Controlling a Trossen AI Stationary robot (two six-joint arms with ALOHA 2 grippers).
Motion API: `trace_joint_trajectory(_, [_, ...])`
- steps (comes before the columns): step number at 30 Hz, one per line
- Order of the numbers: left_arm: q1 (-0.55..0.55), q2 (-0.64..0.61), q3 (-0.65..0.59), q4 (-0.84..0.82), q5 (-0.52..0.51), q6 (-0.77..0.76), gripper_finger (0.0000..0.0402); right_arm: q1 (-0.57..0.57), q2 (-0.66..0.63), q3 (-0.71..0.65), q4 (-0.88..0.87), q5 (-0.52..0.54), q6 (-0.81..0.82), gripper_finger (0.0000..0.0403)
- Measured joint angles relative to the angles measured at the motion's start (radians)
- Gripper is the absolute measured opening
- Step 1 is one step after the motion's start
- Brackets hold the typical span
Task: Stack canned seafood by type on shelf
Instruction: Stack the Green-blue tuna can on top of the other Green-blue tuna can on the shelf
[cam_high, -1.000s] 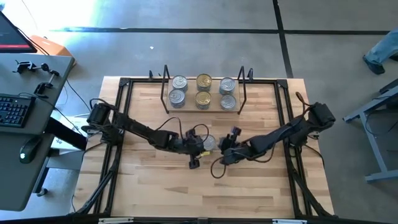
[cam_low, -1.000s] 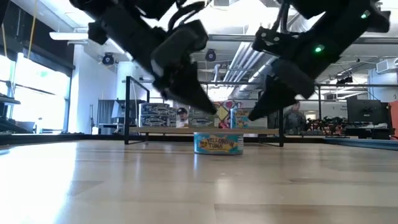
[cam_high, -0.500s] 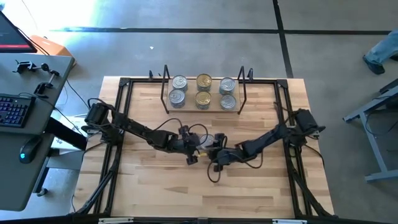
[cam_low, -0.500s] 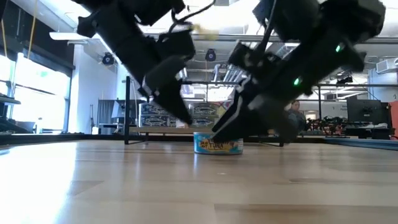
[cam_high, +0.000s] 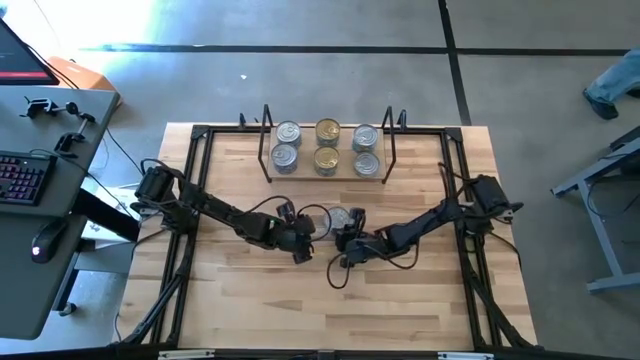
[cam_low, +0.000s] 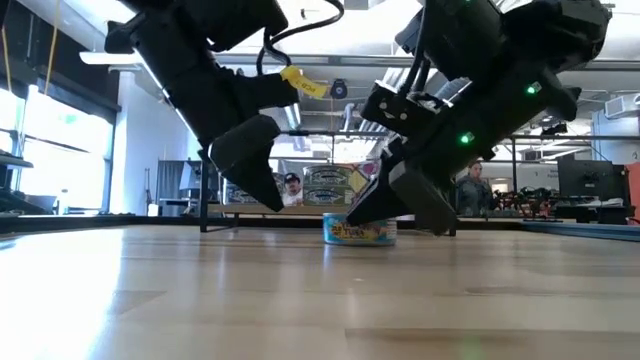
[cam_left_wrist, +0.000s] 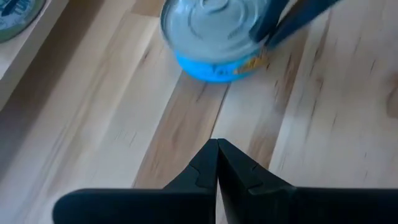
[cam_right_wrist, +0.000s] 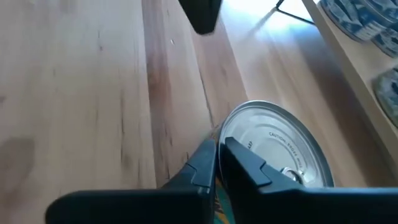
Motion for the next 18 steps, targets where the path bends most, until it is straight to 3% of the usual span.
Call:
trace_joint_trajectory(6, [-0.017,0.000,0.000,-0.143,-0.010,-0.026,0.0000,0.066,-0.075,-0.010,-0.117,0.078,-0.009,0.0003])
trace_joint_trajectory(11, [-0.035,0.000,0.000,-0.275,-0.078,-0.125,0.0000,0.114,-0.196,-0.016,-0.218,0.086,-0.029,0.0001])
trace_joint_trajectory(18, [-0.051,0.000,-0.001,-0.291,-0.162,-0.166,0.0000,0.153,-0.292,-0.003,-0.254,0.105,-0.092,0.0000])
